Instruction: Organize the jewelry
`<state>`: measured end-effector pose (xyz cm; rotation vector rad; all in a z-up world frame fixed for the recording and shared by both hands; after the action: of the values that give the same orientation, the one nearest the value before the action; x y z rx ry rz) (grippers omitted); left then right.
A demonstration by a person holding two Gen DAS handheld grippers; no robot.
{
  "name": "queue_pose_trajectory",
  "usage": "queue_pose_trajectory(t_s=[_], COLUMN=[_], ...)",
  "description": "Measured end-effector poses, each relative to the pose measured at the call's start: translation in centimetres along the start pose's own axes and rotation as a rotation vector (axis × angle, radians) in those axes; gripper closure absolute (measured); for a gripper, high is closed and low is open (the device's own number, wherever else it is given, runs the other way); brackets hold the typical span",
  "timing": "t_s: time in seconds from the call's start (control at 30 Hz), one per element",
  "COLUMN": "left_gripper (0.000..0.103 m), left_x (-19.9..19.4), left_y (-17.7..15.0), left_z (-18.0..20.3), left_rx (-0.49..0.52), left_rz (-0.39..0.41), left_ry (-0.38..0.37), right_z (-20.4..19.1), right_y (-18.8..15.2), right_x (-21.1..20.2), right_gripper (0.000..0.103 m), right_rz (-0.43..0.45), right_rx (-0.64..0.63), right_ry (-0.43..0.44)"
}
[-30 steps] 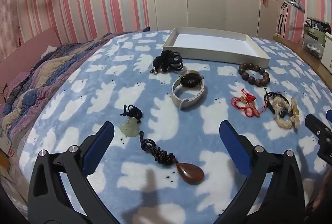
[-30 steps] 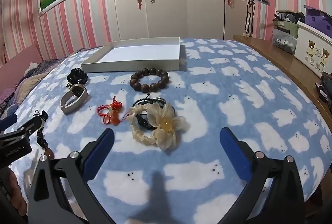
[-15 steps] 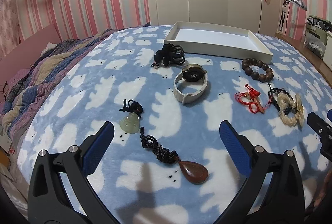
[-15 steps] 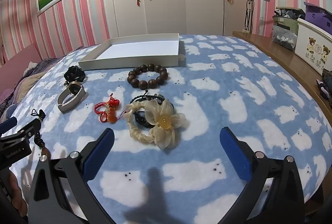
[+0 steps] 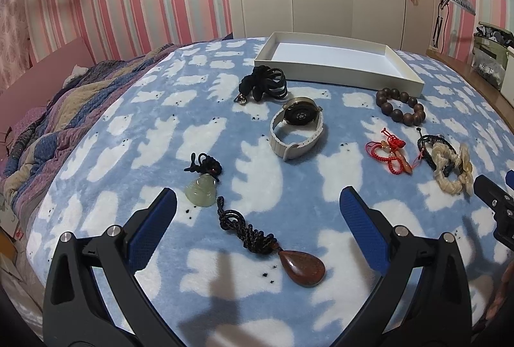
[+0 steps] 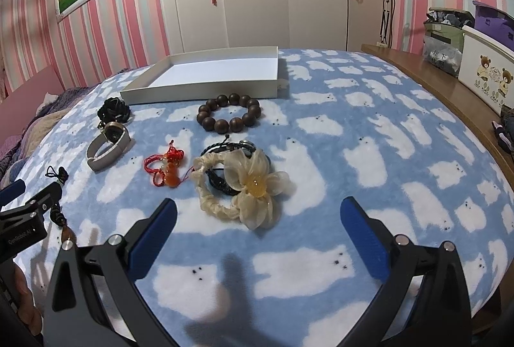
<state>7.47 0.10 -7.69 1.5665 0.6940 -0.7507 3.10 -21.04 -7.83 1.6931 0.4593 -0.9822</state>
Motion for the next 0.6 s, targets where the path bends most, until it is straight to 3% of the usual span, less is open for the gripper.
queue_pose_trajectory(t_s=[0.6], left_gripper=[0.003], left_x=[0.33], left_y=[0.02], left_z=[-0.24], left_rx=[0.001], left_rz=[-0.004], left_ry=[-0.003], right_z=[-0.12], right_y=[-0.04], right_x=[0.30], right_gripper=[0.002], right_rz=[-0.006], right_rx=[0.001], right_ry=[0.001])
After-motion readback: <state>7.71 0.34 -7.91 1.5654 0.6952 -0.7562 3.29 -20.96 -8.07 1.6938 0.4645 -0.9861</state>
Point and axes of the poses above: each gripper's, at about its wrist camera, not at the fingertips, and x roughly the way its jaws point, z to its right, y to its top, the point moved 8 cm from there along x, roughly the way its jaws point, and after that the axes turned 12 degrees about -z, right-handed, at the moved point
